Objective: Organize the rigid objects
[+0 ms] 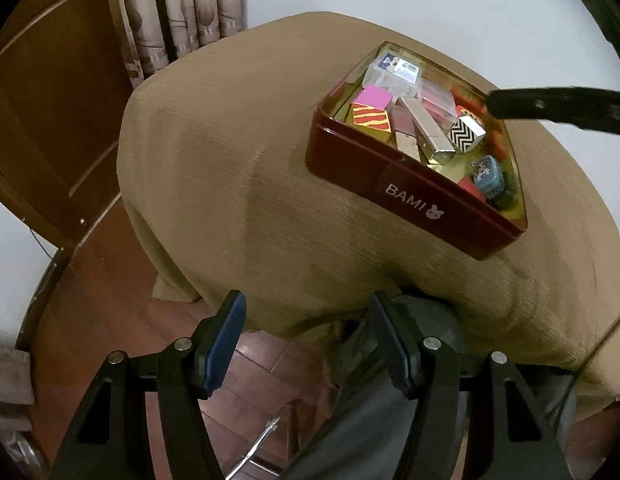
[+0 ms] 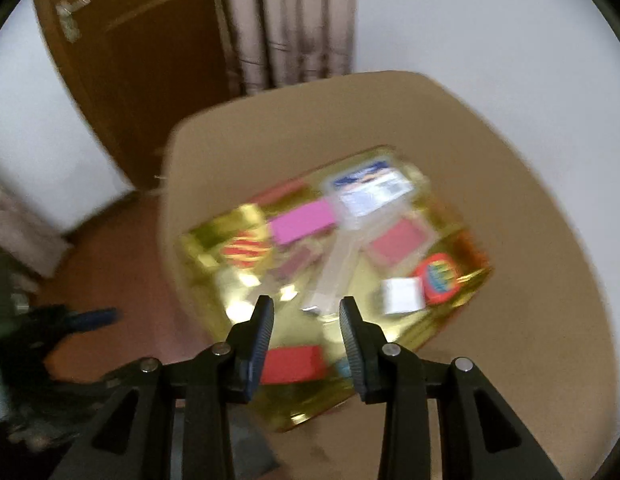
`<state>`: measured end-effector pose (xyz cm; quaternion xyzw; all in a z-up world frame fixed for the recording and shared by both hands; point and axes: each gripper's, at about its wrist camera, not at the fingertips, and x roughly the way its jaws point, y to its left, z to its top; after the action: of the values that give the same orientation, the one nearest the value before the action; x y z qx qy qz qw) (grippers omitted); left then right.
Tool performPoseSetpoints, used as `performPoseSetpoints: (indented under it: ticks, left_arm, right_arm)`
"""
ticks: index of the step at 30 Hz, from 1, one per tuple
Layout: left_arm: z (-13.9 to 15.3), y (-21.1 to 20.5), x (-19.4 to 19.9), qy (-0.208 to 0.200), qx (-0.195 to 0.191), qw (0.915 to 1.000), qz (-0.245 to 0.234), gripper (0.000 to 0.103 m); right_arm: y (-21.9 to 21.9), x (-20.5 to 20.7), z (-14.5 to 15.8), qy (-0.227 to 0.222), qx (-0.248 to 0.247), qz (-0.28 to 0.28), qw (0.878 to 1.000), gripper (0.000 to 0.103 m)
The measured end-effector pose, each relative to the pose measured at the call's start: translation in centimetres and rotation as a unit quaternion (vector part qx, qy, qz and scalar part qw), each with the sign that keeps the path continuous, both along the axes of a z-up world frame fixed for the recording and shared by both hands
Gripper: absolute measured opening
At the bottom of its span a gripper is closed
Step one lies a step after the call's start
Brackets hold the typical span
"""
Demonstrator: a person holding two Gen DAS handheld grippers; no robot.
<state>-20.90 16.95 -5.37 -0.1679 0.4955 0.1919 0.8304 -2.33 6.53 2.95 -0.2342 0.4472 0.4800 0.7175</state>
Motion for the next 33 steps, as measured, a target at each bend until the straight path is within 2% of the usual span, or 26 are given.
performPoseSetpoints:
  ticks: [1,5,8,9,11,13,14,15,18,19,20,21,24,27,33]
  left_arm:
    - [0.0,0.0,0.0,0.001,-0.002,1.0,-0.002,0.06]
    - [0.6,-0.5,0.0,-0.015,0.009,0.9998,-0.013,0.06]
    - [2.0,-1.0,0.0,-0.04,0.032,0.9983,-0.027,0.06]
    - [2.6,-1.0,-0.1,-0.051,0.042,0.9974,-0.029,0.06]
    - [4.1,-1.1,0.0,-0.081,0.076,0.9934,-0.03,0.06]
    - [5.4,-0.9,0.4,-0.11,0.106,0.9878,-0.031,0.063]
    - [5.8,-0.8,0.6,-0.12,0.112,0.9858,-0.033,0.071]
    - [6.1,-0.6,0.9,-0.129,0.112,0.9846,-0.035,0.074]
    - [7.1,-0.3,1.7,-0.15,0.118,0.9811,-0.028,0.074]
    - [7.3,-0.4,2.0,-0.155,0.122,0.9799,-0.026,0.074]
    - [7.4,-0.5,2.1,-0.157,0.124,0.9795,-0.026,0.075]
    - [7.4,-0.6,2.3,-0.157,0.125,0.9793,-0.025,0.075]
    - [7.4,-0.7,2.4,-0.16,0.123,0.9793,-0.018,0.075]
    - [7.0,-0.8,2.5,-0.156,0.118,0.9805,-0.022,0.075]
    - [6.5,-1.8,2.6,-0.147,0.159,0.9757,-0.036,0.075]
  right_arm:
    - [-0.4,-0.1,-0.1,0.01,0.001,-0.003,1.0,0.035]
    - [-2.3,-0.8,0.4,-0.019,0.002,-0.021,1.0,0.035]
    - [-3.9,-2.3,1.9,-0.016,0.06,-0.026,0.998,0.035]
    - [-4.5,-3.4,2.4,-0.04,0.085,-0.038,0.995,0.035]
    - [-4.9,-5.1,2.6,-0.084,0.1,-0.061,0.989,0.035]
    - [-5.2,-6.9,2.1,-0.136,0.117,-0.093,0.979,0.035]
    - [-5.4,-7.7,1.6,-0.152,0.129,-0.11,0.974,0.035]
    - [-5.5,-8.2,1.1,-0.162,0.134,-0.124,0.97,0.036]
    - [-5.7,-9.0,0.2,-0.165,0.147,-0.168,0.961,0.042]
    - [-5.7,-9.5,0.0,-0.174,0.155,-0.182,0.955,0.048]
    - [-5.8,-9.8,0.0,-0.193,0.155,-0.201,0.948,0.055]
    - [-6.0,-9.8,-0.3,-0.205,0.154,-0.214,0.943,0.058]
    - [-6.7,-10.7,-0.4,-0.228,0.17,-0.252,0.925,0.059]
    - [-7.3,-11.0,-0.5,-0.245,0.18,-0.284,0.91,0.066]
    - [-8.2,-11.3,-0.6,-0.255,0.186,-0.327,0.891,0.066]
